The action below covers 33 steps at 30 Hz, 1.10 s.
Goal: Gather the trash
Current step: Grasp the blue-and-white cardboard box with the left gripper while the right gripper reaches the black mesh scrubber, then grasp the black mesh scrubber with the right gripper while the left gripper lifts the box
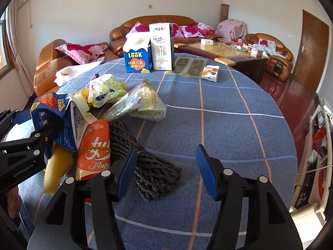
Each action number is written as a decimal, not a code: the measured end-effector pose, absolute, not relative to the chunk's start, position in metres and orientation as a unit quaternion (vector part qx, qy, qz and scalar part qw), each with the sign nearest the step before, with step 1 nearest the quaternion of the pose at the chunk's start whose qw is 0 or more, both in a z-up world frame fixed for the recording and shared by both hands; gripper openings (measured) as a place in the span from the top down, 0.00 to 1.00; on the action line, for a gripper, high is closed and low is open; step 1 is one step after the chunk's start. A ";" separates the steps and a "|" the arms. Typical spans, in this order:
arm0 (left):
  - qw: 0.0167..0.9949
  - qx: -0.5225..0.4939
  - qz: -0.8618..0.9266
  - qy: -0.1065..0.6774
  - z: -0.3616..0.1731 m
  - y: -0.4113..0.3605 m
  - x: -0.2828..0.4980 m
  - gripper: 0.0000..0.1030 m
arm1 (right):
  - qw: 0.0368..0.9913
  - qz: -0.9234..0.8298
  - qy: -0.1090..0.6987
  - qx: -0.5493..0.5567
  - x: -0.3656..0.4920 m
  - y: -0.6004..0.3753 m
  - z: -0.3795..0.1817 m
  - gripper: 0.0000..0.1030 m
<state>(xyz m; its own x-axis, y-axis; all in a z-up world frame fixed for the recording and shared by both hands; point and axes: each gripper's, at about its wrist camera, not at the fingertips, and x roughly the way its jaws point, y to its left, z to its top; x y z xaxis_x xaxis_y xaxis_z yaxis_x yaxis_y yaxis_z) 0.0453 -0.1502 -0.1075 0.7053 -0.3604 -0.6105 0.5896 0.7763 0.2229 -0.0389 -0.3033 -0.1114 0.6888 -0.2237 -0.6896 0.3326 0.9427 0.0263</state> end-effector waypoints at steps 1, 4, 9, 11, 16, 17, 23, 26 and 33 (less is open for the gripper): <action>0.901 0.208 -0.261 0.279 -0.107 -0.150 0.045 0.37 | 0.916 -0.151 0.364 0.075 -0.039 -0.303 -0.111 0.43; 0.902 0.198 -0.263 0.280 -0.103 -0.145 0.044 0.42 | 0.916 -0.150 0.365 0.078 -0.040 -0.304 -0.112 0.43; 0.893 0.185 -0.283 0.298 -0.097 -0.139 0.044 0.77 | 0.915 -0.150 0.366 0.078 -0.040 -0.304 -0.112 0.45; 0.893 0.184 -0.280 0.300 -0.099 -0.139 0.043 0.77 | 0.915 -0.147 0.368 0.079 -0.040 -0.304 -0.112 0.47; 0.903 0.184 -0.276 0.273 -0.088 -0.135 0.033 0.78 | 0.912 -0.122 0.383 0.078 -0.038 -0.301 -0.116 0.52; 0.906 0.183 -0.274 0.266 -0.084 -0.134 0.031 0.78 | 0.911 -0.114 0.388 0.078 -0.037 -0.299 -0.117 0.52; 0.920 0.172 -0.258 0.241 -0.065 -0.122 0.025 0.78 | 0.906 -0.089 0.406 0.081 -0.035 -0.299 -0.124 0.74; 0.921 0.169 -0.255 0.241 -0.062 -0.118 0.024 0.78 | 0.910 -0.084 0.399 0.078 -0.037 -0.298 -0.119 0.80; 0.936 0.154 -0.232 0.215 -0.041 -0.103 0.016 0.78 | 0.933 -0.101 0.335 0.082 -0.053 -0.298 -0.086 0.80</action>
